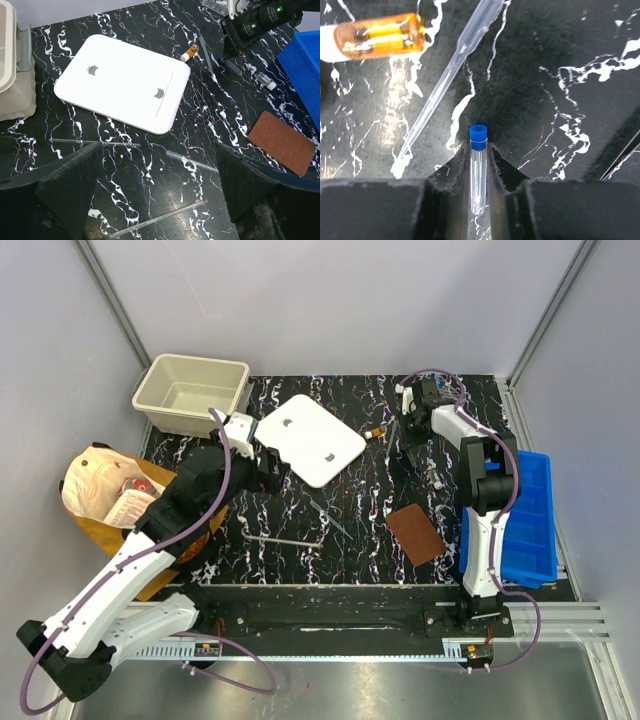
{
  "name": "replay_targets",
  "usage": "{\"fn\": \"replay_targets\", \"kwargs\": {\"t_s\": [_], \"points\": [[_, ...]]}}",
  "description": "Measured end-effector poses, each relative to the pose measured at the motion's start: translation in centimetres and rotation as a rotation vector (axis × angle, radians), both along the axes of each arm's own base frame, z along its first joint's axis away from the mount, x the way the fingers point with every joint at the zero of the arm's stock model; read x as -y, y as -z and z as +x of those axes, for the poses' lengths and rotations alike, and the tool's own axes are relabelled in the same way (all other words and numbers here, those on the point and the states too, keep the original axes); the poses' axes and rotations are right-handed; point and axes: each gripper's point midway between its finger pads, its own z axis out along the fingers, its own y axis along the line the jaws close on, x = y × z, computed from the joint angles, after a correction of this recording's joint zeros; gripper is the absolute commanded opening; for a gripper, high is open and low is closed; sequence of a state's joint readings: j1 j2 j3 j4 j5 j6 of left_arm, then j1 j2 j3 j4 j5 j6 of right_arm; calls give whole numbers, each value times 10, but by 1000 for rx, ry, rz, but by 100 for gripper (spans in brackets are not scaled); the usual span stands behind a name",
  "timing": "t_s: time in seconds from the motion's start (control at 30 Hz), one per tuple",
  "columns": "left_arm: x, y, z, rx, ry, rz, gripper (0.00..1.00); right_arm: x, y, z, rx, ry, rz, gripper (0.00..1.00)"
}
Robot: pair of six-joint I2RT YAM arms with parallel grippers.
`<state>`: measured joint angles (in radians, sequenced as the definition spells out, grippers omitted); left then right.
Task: Organize the chemistry lab equipment
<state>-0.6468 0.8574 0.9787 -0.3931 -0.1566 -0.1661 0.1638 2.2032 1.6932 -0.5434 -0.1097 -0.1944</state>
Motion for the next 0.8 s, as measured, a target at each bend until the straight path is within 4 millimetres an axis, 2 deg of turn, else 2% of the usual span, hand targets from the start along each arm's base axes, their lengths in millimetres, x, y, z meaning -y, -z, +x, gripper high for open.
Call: {"fn": "replay_targets", "kwargs": {"t_s": [0.2,0.3,0.4,0.5,0.6,0.67,0.8], "points": [[5,8,4,-29,1,5,99,3,-3,3,37,103,19,16],[15,14,6,-71,23,-12,99,1,-18,-2,54,168,60,16],[33,15,11,-127,62,-39,99,-6,-49,-8,100,232,145,15],[51,10,21,-173,86,-61,99,-25,-92,-21,172,273,329,14],[58,12,27,-205,97,-80,99,-48,-133,-42,224,293,545,14],[60,14,28,-232,111,-109,98,-63,-154,-55,250,293,670,14],[75,8,31,-277,184,-224,94,-90,-177,-82,240,290,878,14]]}}
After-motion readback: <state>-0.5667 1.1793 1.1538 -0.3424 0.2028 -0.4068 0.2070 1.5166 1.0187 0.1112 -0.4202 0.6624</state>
